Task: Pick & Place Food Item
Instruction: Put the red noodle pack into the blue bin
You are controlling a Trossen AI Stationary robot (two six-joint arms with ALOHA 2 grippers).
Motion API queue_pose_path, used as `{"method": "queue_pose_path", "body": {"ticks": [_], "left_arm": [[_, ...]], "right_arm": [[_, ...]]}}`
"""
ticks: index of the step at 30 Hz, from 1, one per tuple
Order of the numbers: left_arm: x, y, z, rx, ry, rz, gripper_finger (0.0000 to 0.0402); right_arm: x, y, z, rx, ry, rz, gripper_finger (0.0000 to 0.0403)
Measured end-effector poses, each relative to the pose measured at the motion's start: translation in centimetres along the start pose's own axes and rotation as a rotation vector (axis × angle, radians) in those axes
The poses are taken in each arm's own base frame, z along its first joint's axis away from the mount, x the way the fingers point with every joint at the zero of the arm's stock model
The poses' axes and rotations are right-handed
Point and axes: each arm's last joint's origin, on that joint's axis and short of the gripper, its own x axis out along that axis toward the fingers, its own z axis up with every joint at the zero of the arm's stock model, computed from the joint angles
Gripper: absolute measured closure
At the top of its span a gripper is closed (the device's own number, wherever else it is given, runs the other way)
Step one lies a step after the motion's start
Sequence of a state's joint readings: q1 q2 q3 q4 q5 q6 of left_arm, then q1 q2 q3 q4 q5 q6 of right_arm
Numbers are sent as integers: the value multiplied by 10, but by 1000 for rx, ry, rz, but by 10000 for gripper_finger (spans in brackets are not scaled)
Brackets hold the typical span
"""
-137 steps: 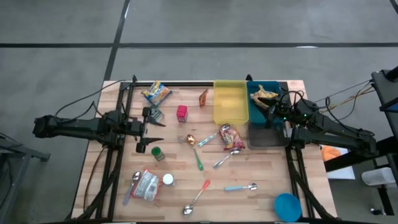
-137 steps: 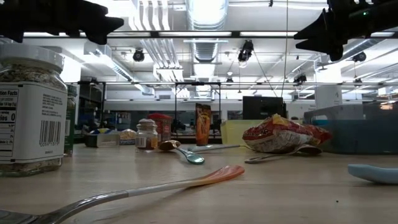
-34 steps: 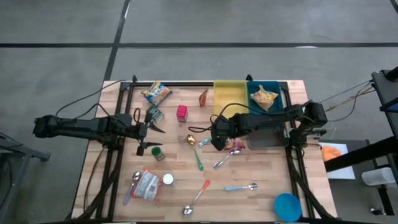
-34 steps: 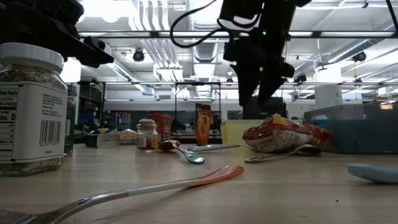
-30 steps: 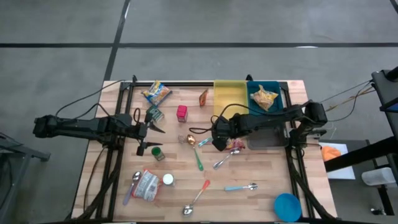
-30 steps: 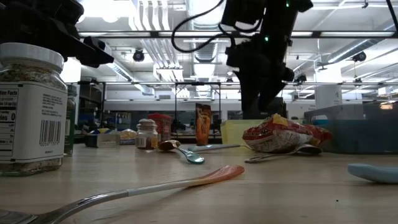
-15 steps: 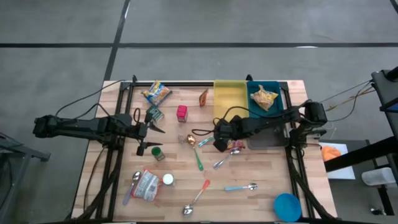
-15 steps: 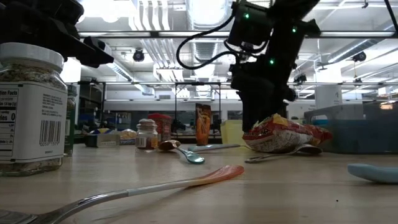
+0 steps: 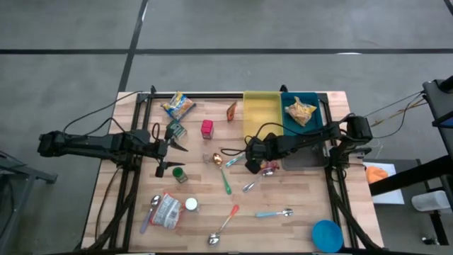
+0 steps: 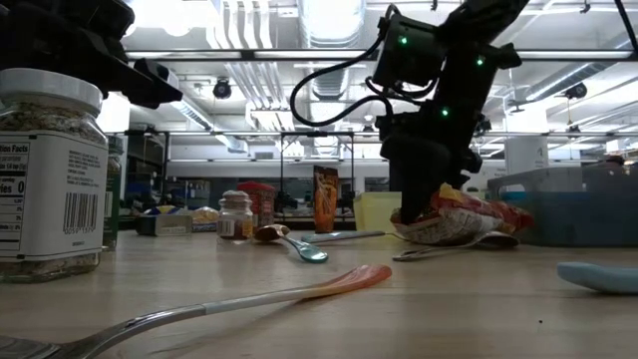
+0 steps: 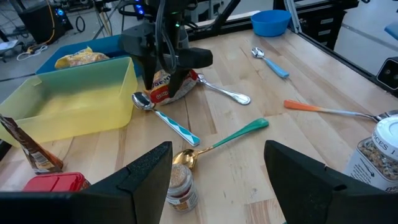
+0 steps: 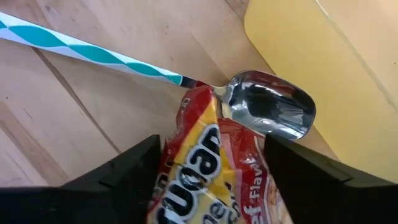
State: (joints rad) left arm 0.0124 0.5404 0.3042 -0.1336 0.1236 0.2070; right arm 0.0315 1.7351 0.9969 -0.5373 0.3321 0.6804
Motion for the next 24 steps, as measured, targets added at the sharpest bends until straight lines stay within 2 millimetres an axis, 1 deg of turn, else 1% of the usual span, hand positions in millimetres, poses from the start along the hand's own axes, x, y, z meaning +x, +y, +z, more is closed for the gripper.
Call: {"method": "queue_pose_path", "body": {"ticks": [11,19,22,24], "left_arm": [[0,0,0,3,0,0,143],[0,0,0,3,0,0,143],[0,0,0,2,0,0,143],[0,0,0,2,0,0,143]], "right_arm": [[-2,2,3,3,-9,7,265],[-2,1,2,-2,2,-2,360],[-2,0,1,-6,12,-10,387],[-2,0,1,-8,14,-12,390]]}}
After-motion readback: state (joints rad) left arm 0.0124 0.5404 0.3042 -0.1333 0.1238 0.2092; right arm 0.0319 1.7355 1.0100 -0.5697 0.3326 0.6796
